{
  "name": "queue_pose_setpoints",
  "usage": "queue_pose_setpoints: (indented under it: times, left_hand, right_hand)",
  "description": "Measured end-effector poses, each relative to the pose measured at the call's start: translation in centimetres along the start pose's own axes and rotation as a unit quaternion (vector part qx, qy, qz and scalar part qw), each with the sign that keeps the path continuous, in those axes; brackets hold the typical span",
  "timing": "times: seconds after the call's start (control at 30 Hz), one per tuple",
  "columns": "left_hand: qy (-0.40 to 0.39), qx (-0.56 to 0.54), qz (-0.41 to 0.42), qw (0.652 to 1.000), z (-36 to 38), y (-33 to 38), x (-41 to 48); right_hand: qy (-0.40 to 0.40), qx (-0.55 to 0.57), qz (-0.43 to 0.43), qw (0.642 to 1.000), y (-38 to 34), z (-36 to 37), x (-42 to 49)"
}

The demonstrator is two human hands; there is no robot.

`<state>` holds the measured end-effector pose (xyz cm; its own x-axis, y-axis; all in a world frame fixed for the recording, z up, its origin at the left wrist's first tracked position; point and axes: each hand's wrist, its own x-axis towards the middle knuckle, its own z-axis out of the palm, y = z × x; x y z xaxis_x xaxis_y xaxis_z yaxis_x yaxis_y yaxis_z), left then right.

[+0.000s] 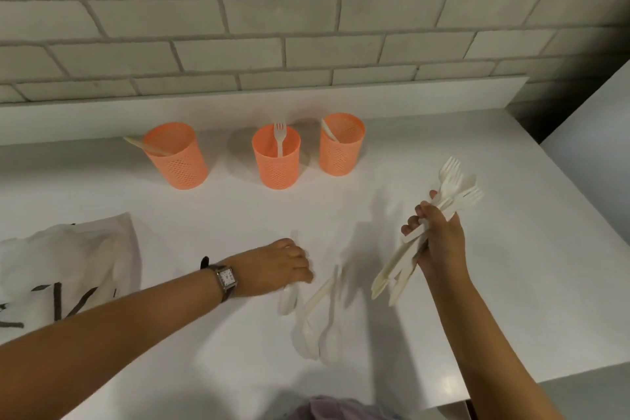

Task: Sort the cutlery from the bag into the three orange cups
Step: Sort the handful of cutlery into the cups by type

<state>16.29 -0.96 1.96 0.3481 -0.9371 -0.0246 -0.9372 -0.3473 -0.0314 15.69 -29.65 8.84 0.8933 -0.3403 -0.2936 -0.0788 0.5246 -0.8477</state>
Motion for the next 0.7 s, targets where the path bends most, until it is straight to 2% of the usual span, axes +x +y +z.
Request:
queue_pose_setpoints:
  times: [0.13, 0.23, 0.43, 0.5, 0.6, 0.7]
  left_hand:
    - [-0.016, 0.027, 0.046, 0.998, -0.3, -0.8, 0.0]
    - [-0.02, 0.04, 0.046, 0.998, -0.3, -1.1, -0.7]
    - [0.016, -0.061, -0.015, 0.998, -0.9, 1.6, 0.5]
    - [0.001, -0.116, -0.016, 0.993, -1.4, 3.0, 2.0]
    - [-0.038, -0.125, -0.021, 0.991, -1.6, 4.0, 4.2]
    - [-0.024, -0.09, 0.005, 0.996, -1.2, 3.9, 5.5]
  right_hand:
    - [0.008, 0.014, 0.003, 1.0, 0.3, -1.4, -0.2]
    - [0.014, 0.017, 0.004, 1.0, 0.4, -2.0, -0.1]
    - [0.025, 0.025, 0.003, 0.999, 0.2, -2.7, 0.2]
    - [0.025, 0.028, 0.004, 0.999, 0.2, -2.9, 0.2]
    - [0.03, 0.029, 0.01, 0.999, 0.1, -2.9, 0.3]
    - [0.032, 0.036, 0.014, 0.999, 0.1, -3.0, 0.3]
